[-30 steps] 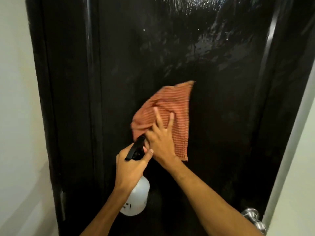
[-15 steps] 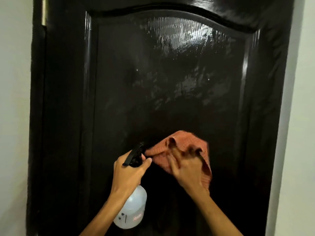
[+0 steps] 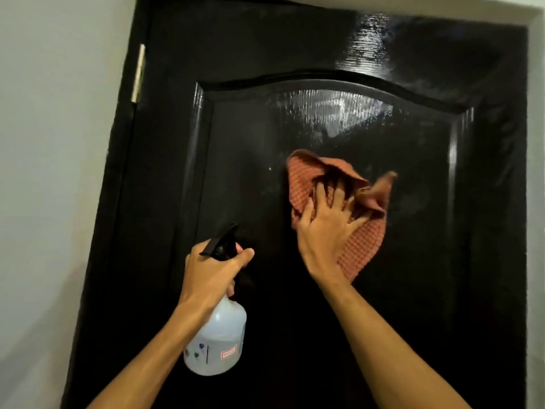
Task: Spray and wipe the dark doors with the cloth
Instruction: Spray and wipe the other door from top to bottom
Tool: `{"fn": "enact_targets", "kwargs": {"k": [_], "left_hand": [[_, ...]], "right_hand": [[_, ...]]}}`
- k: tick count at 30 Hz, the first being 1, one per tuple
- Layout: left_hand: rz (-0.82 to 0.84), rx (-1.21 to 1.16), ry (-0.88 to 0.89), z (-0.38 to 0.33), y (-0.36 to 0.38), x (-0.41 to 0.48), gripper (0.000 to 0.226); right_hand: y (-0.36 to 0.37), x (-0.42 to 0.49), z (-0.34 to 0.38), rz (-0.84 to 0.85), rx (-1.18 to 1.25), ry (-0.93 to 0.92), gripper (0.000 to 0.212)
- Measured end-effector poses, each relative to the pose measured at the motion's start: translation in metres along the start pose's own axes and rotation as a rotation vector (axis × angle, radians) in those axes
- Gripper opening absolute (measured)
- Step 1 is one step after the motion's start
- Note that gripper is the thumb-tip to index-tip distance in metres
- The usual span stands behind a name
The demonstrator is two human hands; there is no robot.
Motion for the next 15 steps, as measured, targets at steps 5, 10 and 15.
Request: {"fn": "enact_targets", "kwargs": {"k": [5,10,15], "left_hand": [[-0.093,0.019,0.064,-0.032,-0.040,0.030,0.020],[-0.087,0.019,0.081,-0.046,-0.059,0.041,0.017],[-0.112,-0.043,0.131,-0.058,-0.051,0.064,0.019]], "right_hand": [[0.035,-0.018,0.117,0.149,-0.121,-0.769,0.027],[-0.002,0.077,0.096,-0.011,-0.066,-0.317,0.049],[0.022,0.042,0.161,0.172,-0.151,-0.933,0.053]]}}
Point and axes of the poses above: each hand's wrist, its own x-axis towards the middle knuckle, its own y-axis out of the palm, z = x × y, the point moved 8 cm from there along x, towards the middle knuckle, and after that the axes turned 7 degrees about z, right-handed, at the moved point
